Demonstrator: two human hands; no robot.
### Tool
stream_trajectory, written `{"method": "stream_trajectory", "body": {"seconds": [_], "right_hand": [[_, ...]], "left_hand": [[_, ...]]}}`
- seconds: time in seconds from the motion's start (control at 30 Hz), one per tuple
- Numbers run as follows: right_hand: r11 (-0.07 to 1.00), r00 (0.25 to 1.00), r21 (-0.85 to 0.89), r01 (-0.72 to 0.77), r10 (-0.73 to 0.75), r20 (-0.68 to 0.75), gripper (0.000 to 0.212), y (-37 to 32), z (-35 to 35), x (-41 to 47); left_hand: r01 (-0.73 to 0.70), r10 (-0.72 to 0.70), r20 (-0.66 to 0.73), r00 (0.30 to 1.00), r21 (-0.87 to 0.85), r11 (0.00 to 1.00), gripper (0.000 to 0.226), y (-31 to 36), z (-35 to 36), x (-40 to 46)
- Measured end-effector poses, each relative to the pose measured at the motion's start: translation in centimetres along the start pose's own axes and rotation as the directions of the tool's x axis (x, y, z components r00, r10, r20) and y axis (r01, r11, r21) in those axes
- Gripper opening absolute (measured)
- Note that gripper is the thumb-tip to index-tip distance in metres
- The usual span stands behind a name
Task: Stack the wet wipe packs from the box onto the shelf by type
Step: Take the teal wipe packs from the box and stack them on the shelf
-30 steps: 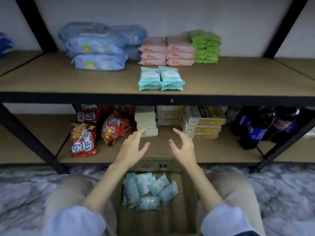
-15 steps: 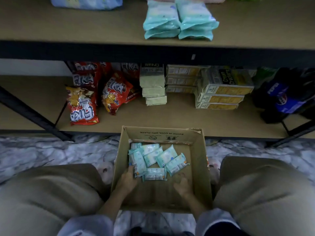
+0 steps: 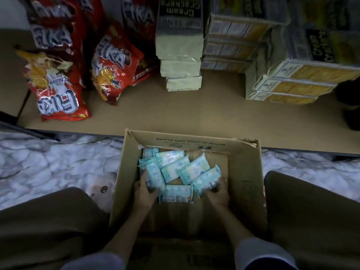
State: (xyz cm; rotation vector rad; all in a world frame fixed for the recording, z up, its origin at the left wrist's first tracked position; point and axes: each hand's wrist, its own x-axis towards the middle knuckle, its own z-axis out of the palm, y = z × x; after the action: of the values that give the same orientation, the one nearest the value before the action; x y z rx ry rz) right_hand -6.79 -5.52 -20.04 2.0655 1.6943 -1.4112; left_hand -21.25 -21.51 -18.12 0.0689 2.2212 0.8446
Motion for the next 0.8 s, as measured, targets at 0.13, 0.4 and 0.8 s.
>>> {"method": "stream_trajectory", "body": {"seconds": [0.13,0.4,0.8], "right_hand": [[0.994,0.998,0.105,-0.031,0.035,-0.043,0.074,-0.5,0.9,1.1],[0.998,1.0,0.065,-0.008,0.008,-0.008,0.092,-3.5,0.5,0.8],[0.939,0.95,0.216,0.267,-0.294,0.104,0.077,-1.2,-1.1,-0.8]], "left_hand": [[0.027,-0.033,-0.089,0.996,-0.069,0.997,0.086,0.4,1.3,0.8],[0.041,-0.031,-0.206,0.978,0.047,0.998,0.09,0.8,2.7,1.7],[-0.049,0.062,-0.179,0.982,0.074,0.996,0.084,1.7,0.8,-0.6]]}}
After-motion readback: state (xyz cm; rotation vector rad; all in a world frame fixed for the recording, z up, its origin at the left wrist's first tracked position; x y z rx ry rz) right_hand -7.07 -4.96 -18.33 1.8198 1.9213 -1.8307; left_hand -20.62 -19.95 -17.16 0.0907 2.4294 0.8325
